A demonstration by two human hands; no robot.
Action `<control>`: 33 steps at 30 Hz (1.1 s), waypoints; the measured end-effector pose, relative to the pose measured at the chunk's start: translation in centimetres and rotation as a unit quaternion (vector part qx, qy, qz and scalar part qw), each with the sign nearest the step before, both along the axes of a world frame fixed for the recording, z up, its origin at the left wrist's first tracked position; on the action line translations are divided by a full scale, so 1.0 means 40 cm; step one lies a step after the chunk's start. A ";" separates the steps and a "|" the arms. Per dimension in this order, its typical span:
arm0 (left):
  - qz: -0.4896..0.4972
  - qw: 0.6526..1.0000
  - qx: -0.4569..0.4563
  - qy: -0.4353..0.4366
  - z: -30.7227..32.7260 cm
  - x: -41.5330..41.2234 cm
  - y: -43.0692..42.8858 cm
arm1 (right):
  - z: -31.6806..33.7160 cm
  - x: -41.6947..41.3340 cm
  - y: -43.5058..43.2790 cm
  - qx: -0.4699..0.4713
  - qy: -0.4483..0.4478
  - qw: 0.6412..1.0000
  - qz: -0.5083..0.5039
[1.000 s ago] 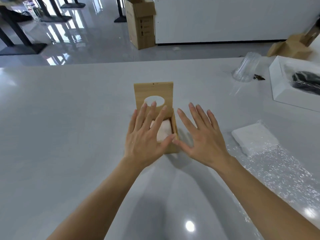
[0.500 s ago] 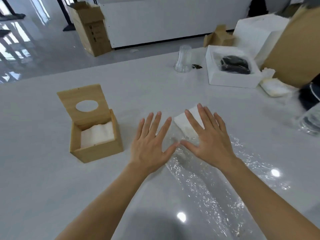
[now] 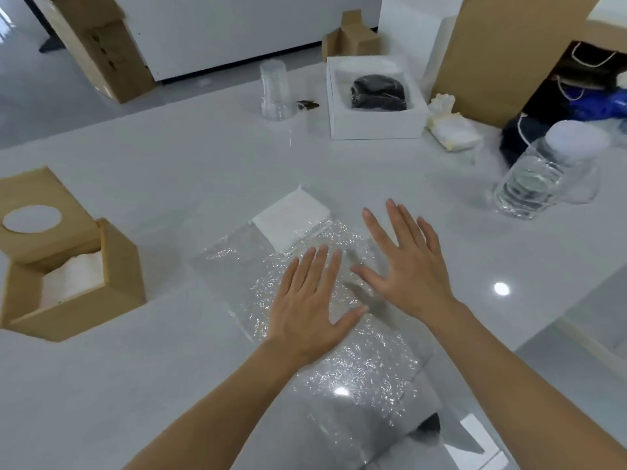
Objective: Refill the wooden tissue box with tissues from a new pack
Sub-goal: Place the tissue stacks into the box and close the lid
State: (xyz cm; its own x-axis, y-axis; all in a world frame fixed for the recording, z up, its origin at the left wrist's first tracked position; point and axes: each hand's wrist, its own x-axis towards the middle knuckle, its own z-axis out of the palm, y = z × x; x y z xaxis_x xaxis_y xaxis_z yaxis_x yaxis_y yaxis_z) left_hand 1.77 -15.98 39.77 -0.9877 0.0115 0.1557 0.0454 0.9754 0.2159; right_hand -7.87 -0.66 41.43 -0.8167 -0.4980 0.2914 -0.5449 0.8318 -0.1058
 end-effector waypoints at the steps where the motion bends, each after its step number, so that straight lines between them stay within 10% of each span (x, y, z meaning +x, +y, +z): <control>1: -0.005 1.000 -0.003 -0.019 -0.015 0.006 0.018 | -0.005 -0.006 0.008 -0.001 0.000 1.000 -0.001; 15: -0.013 0.995 -0.003 -0.099 -0.085 0.029 0.049 | -0.048 -0.017 0.047 -0.052 -0.025 0.998 0.013; 26: 0.083 0.932 0.297 -0.190 0.010 -0.049 0.049 | -0.038 0.088 0.097 -0.257 0.107 0.946 0.169; 33: 0.103 0.906 0.368 -0.182 0.067 -0.054 0.068 | -0.085 0.106 0.101 -0.136 0.001 0.973 0.188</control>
